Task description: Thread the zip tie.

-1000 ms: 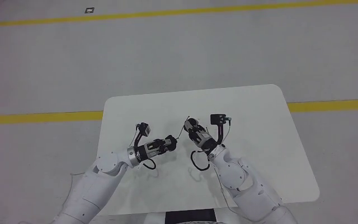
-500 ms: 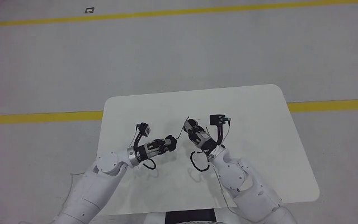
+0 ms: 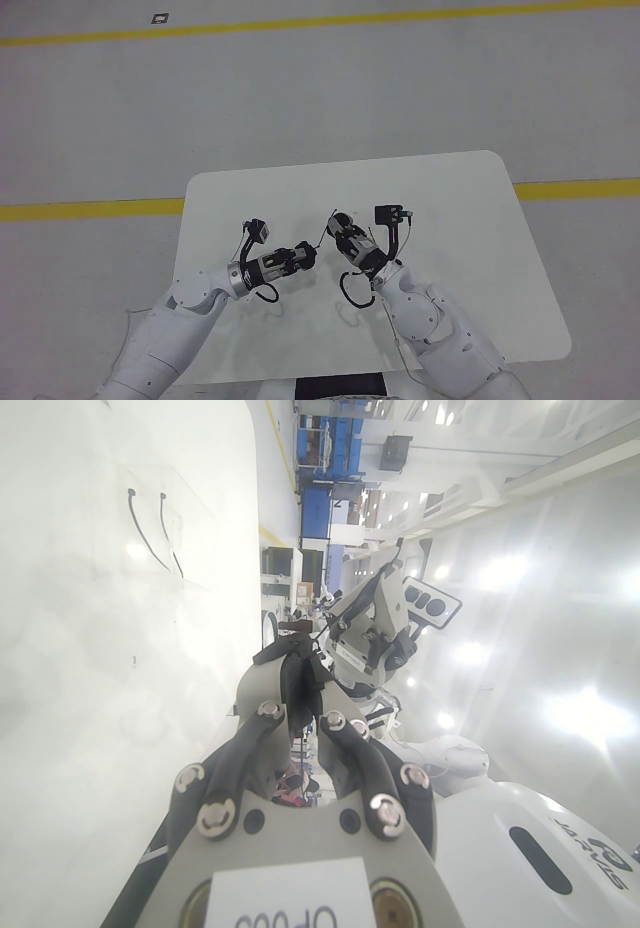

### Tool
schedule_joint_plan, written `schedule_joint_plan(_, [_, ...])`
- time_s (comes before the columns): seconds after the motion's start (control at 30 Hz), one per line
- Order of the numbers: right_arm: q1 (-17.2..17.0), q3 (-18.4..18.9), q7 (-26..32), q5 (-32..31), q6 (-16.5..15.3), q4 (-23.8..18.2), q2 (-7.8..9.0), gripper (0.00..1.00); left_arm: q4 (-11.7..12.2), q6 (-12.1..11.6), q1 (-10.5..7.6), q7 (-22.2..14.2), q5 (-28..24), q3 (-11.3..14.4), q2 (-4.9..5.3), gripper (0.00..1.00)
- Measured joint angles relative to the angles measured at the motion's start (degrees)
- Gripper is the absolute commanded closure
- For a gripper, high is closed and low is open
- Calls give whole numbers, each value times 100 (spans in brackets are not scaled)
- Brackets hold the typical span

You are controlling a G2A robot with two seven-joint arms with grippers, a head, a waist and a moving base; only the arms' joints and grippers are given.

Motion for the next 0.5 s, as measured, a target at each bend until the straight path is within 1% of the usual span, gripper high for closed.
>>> schedule_joint_plan(0.27, [17, -13, 12, -17, 49, 52, -10, 100, 0, 0, 0, 0, 0, 0, 0, 100])
schedule_joint_plan(0.5, [15, -12, 29, -17, 31, 54, -14, 100, 0, 0, 0, 0, 0, 0, 0, 100])
